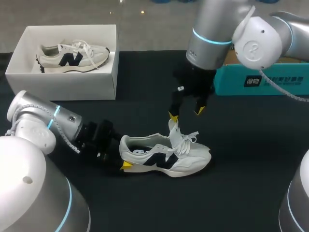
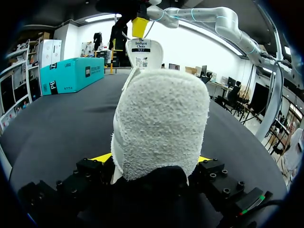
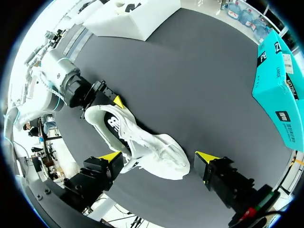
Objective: Take the shoe out of the shoebox, open the shoe tongue, remove and reinsert the insole, then place the shoe into the shoebox
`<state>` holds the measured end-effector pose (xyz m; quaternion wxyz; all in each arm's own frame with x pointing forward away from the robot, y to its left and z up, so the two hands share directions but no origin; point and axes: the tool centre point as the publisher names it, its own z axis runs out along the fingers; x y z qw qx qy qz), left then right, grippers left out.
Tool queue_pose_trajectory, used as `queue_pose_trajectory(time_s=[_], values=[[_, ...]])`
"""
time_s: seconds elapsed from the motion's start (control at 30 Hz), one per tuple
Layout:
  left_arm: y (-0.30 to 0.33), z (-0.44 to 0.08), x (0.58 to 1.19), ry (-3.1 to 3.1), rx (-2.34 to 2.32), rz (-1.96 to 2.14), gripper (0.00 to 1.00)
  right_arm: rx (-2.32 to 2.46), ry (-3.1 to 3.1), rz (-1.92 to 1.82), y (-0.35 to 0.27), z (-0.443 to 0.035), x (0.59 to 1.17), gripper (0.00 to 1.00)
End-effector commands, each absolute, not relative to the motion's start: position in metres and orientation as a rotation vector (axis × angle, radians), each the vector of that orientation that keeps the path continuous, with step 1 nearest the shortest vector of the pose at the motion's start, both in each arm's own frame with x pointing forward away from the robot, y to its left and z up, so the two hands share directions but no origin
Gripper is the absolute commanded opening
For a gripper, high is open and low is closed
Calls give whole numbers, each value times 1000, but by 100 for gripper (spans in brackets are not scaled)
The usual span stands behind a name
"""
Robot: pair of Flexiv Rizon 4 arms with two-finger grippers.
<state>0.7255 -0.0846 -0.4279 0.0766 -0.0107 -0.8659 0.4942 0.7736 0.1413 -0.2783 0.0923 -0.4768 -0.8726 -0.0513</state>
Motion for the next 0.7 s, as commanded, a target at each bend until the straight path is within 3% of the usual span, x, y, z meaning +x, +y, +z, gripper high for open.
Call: queue_pose_trajectory(time_s=[0.03,0.7], values=[[-86,-431,726,-2595,-34,1477,0,-1406,-2583,-122,143,-279,778,100],[-86,-431,726,-2595,-34,1477,0,-602,-2987,-175,182,-264,805,100]])
